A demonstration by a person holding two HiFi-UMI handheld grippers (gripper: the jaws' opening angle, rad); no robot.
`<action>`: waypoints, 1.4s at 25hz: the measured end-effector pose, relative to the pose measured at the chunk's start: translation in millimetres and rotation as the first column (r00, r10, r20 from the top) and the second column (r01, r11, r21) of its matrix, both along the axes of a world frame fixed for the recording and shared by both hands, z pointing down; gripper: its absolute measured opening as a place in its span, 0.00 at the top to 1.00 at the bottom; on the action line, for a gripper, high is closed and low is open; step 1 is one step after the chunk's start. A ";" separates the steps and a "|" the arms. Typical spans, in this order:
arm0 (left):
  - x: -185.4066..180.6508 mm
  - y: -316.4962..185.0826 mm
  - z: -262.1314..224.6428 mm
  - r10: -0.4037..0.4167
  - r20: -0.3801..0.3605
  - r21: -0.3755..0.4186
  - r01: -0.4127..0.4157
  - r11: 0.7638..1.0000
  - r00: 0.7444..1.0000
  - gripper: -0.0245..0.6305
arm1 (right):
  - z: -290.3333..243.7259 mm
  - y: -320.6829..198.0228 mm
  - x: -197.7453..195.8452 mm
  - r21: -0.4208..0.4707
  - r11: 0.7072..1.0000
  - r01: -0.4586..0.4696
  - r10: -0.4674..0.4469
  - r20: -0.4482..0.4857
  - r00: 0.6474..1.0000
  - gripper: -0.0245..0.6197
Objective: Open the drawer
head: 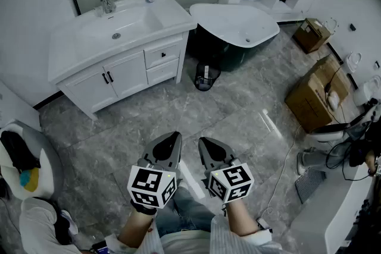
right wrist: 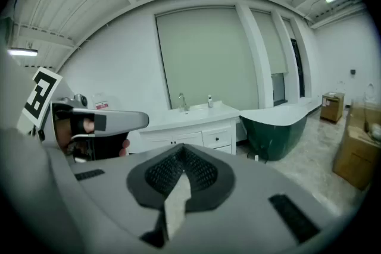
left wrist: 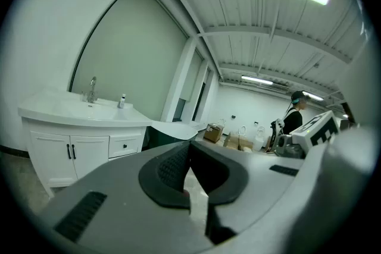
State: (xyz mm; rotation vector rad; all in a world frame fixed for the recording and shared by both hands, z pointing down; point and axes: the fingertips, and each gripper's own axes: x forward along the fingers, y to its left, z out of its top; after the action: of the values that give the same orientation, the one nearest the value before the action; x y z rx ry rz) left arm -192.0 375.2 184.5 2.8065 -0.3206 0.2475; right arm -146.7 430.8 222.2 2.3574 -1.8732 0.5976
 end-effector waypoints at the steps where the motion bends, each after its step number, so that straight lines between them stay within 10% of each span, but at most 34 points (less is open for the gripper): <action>1: 2.2 1.5 -1.4 0.001 0.000 0.003 -0.001 1.000 1.000 0.94 | -1.3 0.9 1.4 0.003 1.000 0.002 -0.002 0.002 1.000 0.95; 35: 29.1 -12.3 -9.3 -0.121 0.015 0.071 0.120 0.990 0.993 0.94 | 0.1 -17.3 29.8 0.067 0.987 0.148 -0.154 0.082 0.985 0.95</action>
State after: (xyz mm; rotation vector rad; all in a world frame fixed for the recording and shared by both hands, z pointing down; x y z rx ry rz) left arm -162.9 362.9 175.2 2.8414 -0.5109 0.2403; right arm -116.9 413.5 222.4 2.2314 -2.1135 0.6461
